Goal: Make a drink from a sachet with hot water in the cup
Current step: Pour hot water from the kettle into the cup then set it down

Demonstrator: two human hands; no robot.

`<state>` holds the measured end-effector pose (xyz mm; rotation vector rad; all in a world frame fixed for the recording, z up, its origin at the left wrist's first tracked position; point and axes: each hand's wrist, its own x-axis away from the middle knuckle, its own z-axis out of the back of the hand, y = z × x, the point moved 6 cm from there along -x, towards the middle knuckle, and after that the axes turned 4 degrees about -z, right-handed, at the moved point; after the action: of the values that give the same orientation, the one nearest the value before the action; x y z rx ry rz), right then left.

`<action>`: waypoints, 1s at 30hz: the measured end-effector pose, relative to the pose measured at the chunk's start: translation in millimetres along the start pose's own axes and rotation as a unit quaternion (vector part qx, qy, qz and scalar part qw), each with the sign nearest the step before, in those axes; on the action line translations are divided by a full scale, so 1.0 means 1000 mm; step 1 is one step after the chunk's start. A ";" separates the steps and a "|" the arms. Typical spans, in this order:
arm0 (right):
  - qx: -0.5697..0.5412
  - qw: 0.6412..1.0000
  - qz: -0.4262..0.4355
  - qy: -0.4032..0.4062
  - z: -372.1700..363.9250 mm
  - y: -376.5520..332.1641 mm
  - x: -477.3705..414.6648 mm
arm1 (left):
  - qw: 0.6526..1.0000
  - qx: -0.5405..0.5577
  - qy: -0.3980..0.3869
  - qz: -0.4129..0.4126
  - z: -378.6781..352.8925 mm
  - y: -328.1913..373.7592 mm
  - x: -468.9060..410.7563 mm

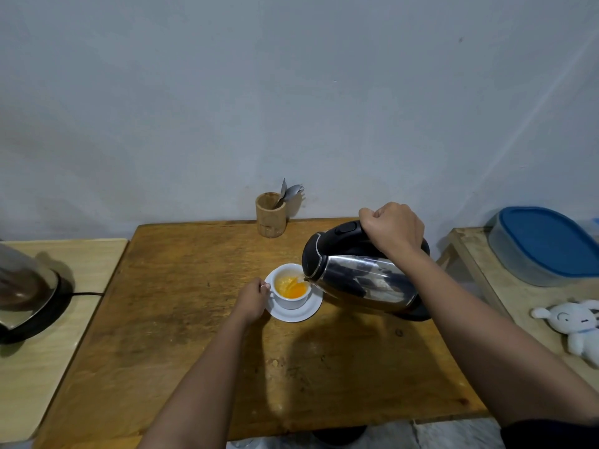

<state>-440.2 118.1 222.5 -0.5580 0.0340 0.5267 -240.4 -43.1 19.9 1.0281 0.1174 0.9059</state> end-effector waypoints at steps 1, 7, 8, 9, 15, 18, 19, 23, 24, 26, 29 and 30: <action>0.000 1.000 0.000 0.000 0.000 0.000 0.000 | 1.000 0.000 0.000 0.001 0.000 0.000 0.000; 0.006 1.000 0.004 0.003 0.001 0.000 0.001 | 1.000 0.004 0.004 0.000 0.000 0.001 0.000; 0.007 1.000 0.004 0.004 0.001 0.000 0.001 | 1.000 0.004 0.004 0.000 0.000 0.001 0.000; 0.009 1.000 0.003 0.006 0.001 0.000 0.001 | 1.000 0.004 0.003 0.000 0.000 0.001 0.000; 0.016 1.000 -0.001 0.015 0.001 0.000 0.003 | 1.000 0.003 0.005 0.007 0.000 0.002 0.000; 0.015 1.000 -0.003 0.014 0.001 0.000 0.004 | 1.000 0.001 0.009 0.004 0.000 0.002 0.000; 0.015 1.000 -0.003 0.013 0.001 0.000 0.004 | 1.000 -0.001 0.011 0.002 0.000 0.003 0.001; 0.016 1.000 -0.003 0.015 0.001 0.000 0.004 | 1.000 -0.013 0.015 -0.004 0.000 0.005 0.003; 0.015 1.000 -0.004 0.015 0.002 0.000 0.004 | 1.000 -0.014 0.015 -0.002 0.000 0.005 0.002; 0.014 1.000 -0.002 0.015 0.002 0.000 0.004 | 1.000 -0.016 0.013 0.005 -0.001 0.003 0.001; 0.018 1.000 0.002 0.013 0.002 -0.001 0.003 | 1.000 -0.016 0.013 0.008 -0.001 0.001 0.000; 0.019 1.000 0.003 0.013 0.002 -0.001 0.003 | 1.000 -0.018 0.015 0.006 -0.001 0.001 0.000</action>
<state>-437.4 119.7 224.5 -0.5279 0.0707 0.5234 -241.7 -42.8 20.5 0.9839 0.1191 0.9317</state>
